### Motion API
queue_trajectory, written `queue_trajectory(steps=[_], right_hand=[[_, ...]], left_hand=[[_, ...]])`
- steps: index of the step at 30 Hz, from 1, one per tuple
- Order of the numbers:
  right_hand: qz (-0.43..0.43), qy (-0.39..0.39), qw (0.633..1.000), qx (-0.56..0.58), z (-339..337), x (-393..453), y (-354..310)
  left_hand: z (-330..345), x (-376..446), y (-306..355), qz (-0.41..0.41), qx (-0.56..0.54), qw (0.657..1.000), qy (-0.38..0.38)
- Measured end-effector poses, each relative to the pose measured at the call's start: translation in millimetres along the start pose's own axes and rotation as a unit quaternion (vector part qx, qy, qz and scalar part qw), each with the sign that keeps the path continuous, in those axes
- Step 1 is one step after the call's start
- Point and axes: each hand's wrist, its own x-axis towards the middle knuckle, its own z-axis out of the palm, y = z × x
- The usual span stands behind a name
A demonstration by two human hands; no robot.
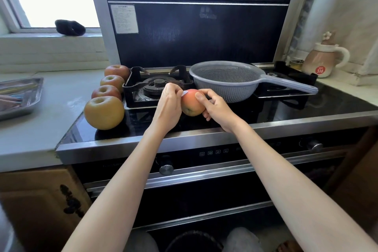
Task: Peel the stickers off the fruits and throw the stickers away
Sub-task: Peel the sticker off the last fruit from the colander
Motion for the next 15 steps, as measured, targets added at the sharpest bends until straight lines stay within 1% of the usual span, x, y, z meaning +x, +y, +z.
queue_trajectory(steps=[4,6,7,10,11,13,15], right_hand=[[0.002,0.004,1.000,0.001,-1,1,2],[0.003,0.004,1.000,-0.002,-1,2,3],[0.004,0.002,1.000,-0.002,-1,3,3],[0.007,0.005,1.000,0.001,-2,3,4],[0.008,0.007,1.000,0.003,-2,3,4],[0.010,0.010,1.000,0.005,-2,4,5],[0.011,0.009,1.000,0.003,-1,4,5]], left_hand=[[-1,3,-3,-0.039,-0.056,0.997,0.034],[-3,2,-2,-0.034,-0.055,0.997,0.043],[-4,2,-2,-0.025,-0.049,0.997,0.059],[-14,1,-2,-0.014,-0.029,0.990,0.140],[-19,-1,-2,-0.015,-0.014,0.989,0.149],[-28,-5,-3,-0.016,0.012,0.990,0.137],[-36,-13,-1,0.002,0.041,0.994,0.101]])
